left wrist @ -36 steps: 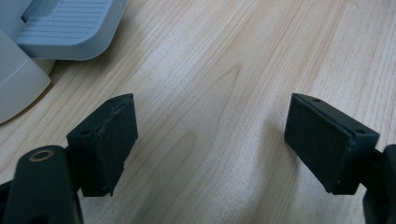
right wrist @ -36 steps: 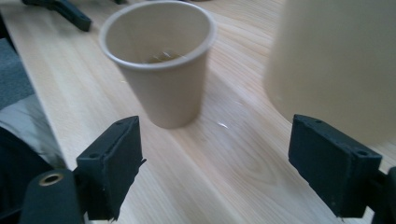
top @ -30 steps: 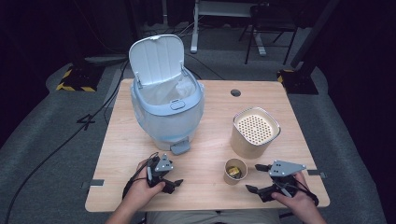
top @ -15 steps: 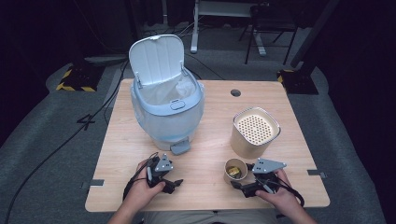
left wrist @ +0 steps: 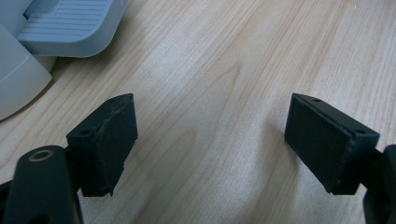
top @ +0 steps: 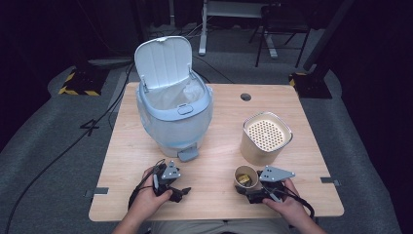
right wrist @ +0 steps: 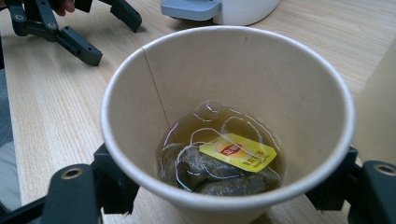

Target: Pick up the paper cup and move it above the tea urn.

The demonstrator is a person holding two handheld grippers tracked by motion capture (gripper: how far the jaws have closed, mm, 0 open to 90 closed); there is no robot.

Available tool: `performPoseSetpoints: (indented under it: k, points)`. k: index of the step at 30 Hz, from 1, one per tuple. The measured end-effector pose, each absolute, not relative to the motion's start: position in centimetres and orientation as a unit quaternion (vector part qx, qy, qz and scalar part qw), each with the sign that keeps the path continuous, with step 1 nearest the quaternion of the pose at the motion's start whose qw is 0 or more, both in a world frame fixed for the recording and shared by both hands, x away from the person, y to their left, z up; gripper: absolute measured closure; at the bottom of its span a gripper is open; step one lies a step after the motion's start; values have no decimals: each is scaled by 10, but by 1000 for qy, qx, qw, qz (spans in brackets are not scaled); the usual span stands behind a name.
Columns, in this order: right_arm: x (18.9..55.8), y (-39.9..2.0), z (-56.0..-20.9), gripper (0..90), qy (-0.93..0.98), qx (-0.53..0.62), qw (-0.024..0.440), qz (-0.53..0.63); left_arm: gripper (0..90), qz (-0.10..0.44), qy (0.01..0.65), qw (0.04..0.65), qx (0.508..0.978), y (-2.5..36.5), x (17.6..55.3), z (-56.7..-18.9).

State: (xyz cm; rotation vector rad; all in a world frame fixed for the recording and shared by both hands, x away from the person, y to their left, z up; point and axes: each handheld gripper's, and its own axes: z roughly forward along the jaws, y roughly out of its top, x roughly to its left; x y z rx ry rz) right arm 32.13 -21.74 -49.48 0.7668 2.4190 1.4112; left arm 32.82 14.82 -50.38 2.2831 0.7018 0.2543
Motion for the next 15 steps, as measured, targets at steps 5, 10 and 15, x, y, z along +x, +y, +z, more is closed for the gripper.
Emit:
performPoseSetpoints:
  k: [5,10,15]
  points:
    - [321,-218,-494,280,828,262,107,485,179,99,272,361,886,148,328,-504]
    - [319,-219,-486,284,828,253,98,490,179,99,272,361,886,148,328,-504]
    - [316,-223,-472,284,836,233,93,488,179,99,272,361,886,148,328,-504]
